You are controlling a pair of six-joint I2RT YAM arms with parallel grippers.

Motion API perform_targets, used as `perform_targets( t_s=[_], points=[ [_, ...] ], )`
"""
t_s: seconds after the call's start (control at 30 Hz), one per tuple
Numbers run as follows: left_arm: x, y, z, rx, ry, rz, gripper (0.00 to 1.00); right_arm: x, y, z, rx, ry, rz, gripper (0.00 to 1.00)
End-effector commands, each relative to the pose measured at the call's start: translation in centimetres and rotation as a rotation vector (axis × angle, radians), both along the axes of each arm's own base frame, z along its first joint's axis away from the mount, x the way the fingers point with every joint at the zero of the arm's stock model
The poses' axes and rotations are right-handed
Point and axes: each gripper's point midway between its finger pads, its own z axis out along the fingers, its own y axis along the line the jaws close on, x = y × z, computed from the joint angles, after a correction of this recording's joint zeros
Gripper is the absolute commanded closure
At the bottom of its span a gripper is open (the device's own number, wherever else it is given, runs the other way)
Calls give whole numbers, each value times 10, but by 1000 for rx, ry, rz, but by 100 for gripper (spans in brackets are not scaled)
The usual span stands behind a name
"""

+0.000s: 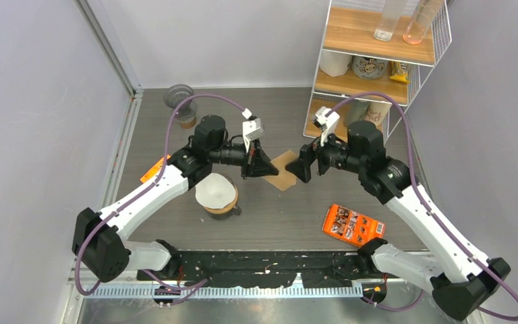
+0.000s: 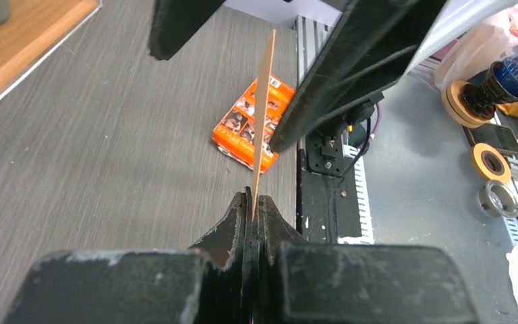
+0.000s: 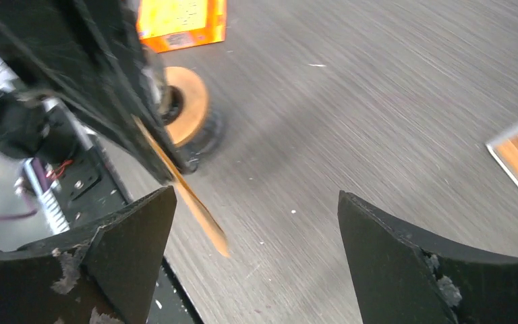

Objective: Place the coffee filter in the dripper

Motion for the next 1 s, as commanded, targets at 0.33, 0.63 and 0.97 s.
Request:
perform_targets(
  t_s=[0.33, 0.63, 0.97],
  points=[
    [6, 20, 54, -180, -81, 115, 100, 7, -58, -38, 145, -20, -384, 5],
    [6, 24, 57, -206, -98, 151, 100, -11, -26, -11, 312, -22, -191, 5],
    [5, 27, 60, -217, -120, 157, 100, -3, -19, -8, 327, 18, -188, 4]
  ],
)
